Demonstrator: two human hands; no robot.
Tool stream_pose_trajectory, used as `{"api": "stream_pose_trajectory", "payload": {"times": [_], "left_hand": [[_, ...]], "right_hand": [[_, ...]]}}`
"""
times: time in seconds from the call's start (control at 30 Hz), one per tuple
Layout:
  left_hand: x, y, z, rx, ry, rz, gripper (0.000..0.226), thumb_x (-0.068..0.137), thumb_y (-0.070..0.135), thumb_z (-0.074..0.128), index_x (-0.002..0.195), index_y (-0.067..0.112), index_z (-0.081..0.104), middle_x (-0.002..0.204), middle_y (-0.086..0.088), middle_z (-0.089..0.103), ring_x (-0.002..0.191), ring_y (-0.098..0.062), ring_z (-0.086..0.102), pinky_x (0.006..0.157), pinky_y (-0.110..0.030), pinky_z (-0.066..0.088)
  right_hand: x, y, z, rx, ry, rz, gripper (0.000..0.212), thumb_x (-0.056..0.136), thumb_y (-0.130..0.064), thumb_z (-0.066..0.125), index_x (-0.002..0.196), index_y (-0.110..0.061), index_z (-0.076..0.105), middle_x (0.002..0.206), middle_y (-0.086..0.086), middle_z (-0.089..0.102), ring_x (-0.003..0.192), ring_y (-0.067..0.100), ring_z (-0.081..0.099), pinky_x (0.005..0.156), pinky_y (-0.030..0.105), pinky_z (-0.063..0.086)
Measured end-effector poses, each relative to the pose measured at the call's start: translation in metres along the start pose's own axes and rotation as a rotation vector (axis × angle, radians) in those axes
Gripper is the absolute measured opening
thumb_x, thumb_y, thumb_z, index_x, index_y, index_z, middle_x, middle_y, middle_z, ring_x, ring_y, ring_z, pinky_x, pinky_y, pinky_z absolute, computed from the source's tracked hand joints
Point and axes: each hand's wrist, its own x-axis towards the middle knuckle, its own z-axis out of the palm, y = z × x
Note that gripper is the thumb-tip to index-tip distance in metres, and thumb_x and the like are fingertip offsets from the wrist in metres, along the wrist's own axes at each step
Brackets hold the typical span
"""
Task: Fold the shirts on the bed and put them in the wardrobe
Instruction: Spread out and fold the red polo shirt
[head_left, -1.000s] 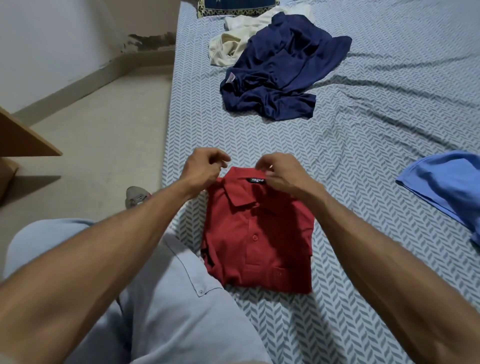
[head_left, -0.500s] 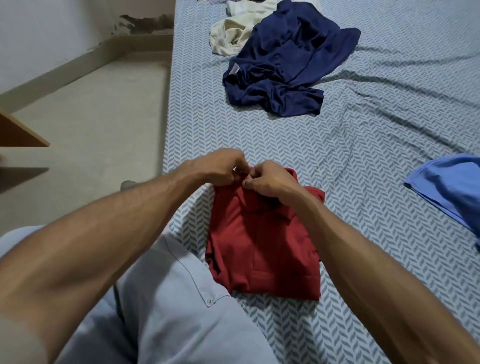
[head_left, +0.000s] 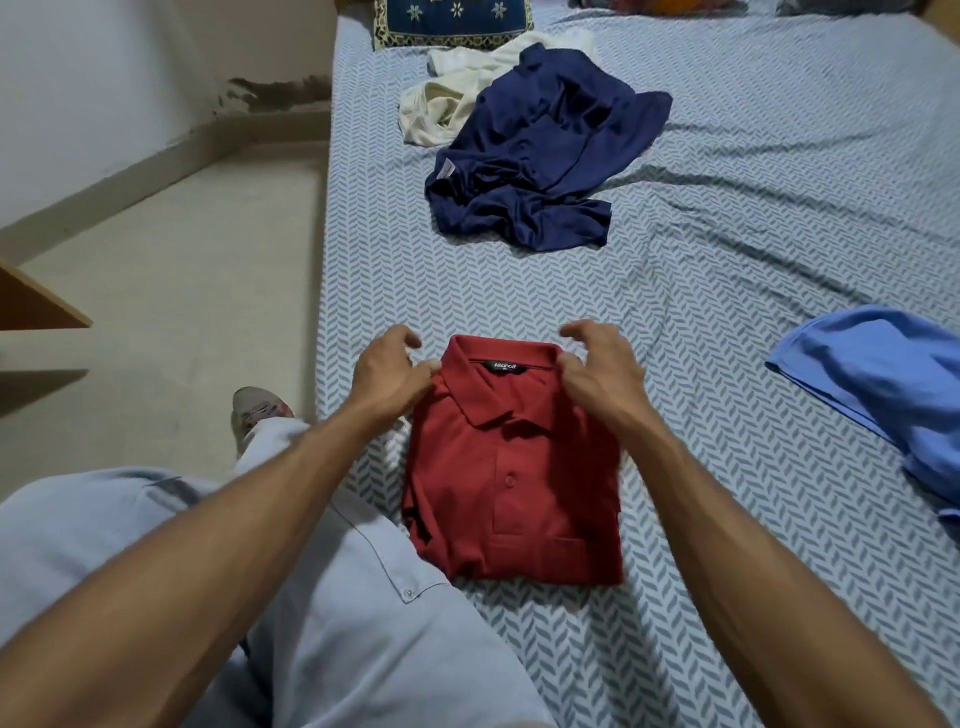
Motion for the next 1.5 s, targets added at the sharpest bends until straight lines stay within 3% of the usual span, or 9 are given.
{"api": "stream_pose_trajectory", "payload": {"times": [0.13,0.3,0.43,0.57,0.73,0.93,1.13,1.23,1.5], "left_hand": [[-0.046,-0.022,-0.004,-0.290,-0.170,-0.306,0.040,0.080,0.039,0.082,0.087,0.012,0.053,0.077,-0.011,0.067,0.053,-0.022,0.060,0.051,-0.029,0.050],[-0.092,-0.030,-0.006,-0.301,-0.434,-0.353,0.039,0.074,0.035,0.090,0.084,0.008,0.064,0.068,-0.011,0.066,0.054,-0.014,0.055,0.050,-0.025,0.048],[-0.113,-0.029,-0.006,-0.164,-0.422,-0.280,0.041,0.064,0.040,0.094,0.070,0.006,0.071,0.063,-0.008,0.070,0.055,-0.012,0.059,0.055,-0.023,0.046],[-0.136,-0.044,0.007,-0.189,-0.356,-0.342,0.035,0.067,0.015,0.093,0.081,0.013,0.062,0.070,-0.003,0.064,0.063,-0.016,0.058,0.063,-0.028,0.050],[-0.141,-0.064,0.004,-0.337,-0.247,-0.383,0.029,0.077,0.003,0.084,0.086,0.013,0.059,0.076,-0.009,0.063,0.057,-0.018,0.054,0.050,-0.024,0.043],[-0.133,-0.065,0.012,-0.215,-0.306,-0.341,0.022,0.072,0.008,0.080,0.080,0.011,0.061,0.065,-0.007,0.063,0.053,-0.019,0.056,0.045,-0.022,0.042],[-0.053,-0.068,0.004,-0.405,-0.105,-0.289,0.027,0.087,0.003,0.067,0.113,0.010,0.068,0.075,-0.011,0.068,0.060,-0.024,0.060,0.058,-0.031,0.048],[-0.020,-0.054,0.000,-0.457,-0.187,-0.222,0.031,0.095,0.002,0.064,0.125,0.010,0.063,0.078,-0.013,0.062,0.057,-0.021,0.052,0.055,-0.028,0.043],[0.036,-0.028,0.006,-0.339,-0.245,-0.273,0.020,0.097,0.020,0.065,0.078,0.016,0.069,0.064,-0.009,0.062,0.053,-0.021,0.051,0.044,-0.020,0.032]], "right_hand": [[-0.039,0.049,-0.013,0.062,0.059,0.253,0.057,0.079,-0.060,0.068,0.117,-0.018,0.060,0.112,0.008,0.068,0.103,0.027,0.066,0.094,0.042,0.051],[-0.114,0.078,-0.011,0.449,-0.198,0.379,0.050,0.069,-0.060,0.083,0.078,-0.014,0.064,0.065,0.007,0.070,0.055,0.021,0.067,0.065,0.044,0.059],[-0.145,0.092,-0.004,0.525,-0.338,0.369,0.055,0.055,-0.062,0.092,0.073,-0.017,0.064,0.070,0.007,0.066,0.066,0.021,0.063,0.067,0.038,0.051],[-0.165,0.095,-0.003,0.531,-0.407,0.340,0.023,0.078,-0.020,0.085,0.078,-0.008,0.066,0.069,0.003,0.066,0.062,0.011,0.062,0.062,0.024,0.047],[-0.176,0.108,0.000,0.506,-0.240,0.326,0.011,0.087,-0.010,0.075,0.082,-0.003,0.069,0.074,0.014,0.069,0.070,0.023,0.063,0.073,0.041,0.051],[-0.159,0.105,-0.002,0.363,-0.276,0.332,0.028,0.082,-0.037,0.082,0.079,-0.010,0.072,0.070,0.007,0.074,0.064,0.026,0.068,0.063,0.041,0.052],[-0.069,0.089,-0.012,0.540,-0.090,0.316,0.022,0.094,-0.016,0.070,0.112,-0.007,0.064,0.084,0.008,0.069,0.061,0.018,0.063,0.050,0.027,0.047],[-0.030,0.076,-0.013,0.613,-0.165,0.426,0.005,0.094,-0.012,0.069,0.097,-0.011,0.065,0.070,0.001,0.056,0.048,0.006,0.045,0.038,0.018,0.033],[0.011,0.079,-0.012,0.680,-0.247,0.446,0.019,0.102,-0.015,0.056,0.082,-0.016,0.056,0.066,0.003,0.051,0.050,0.011,0.044,0.047,0.025,0.031]]}}
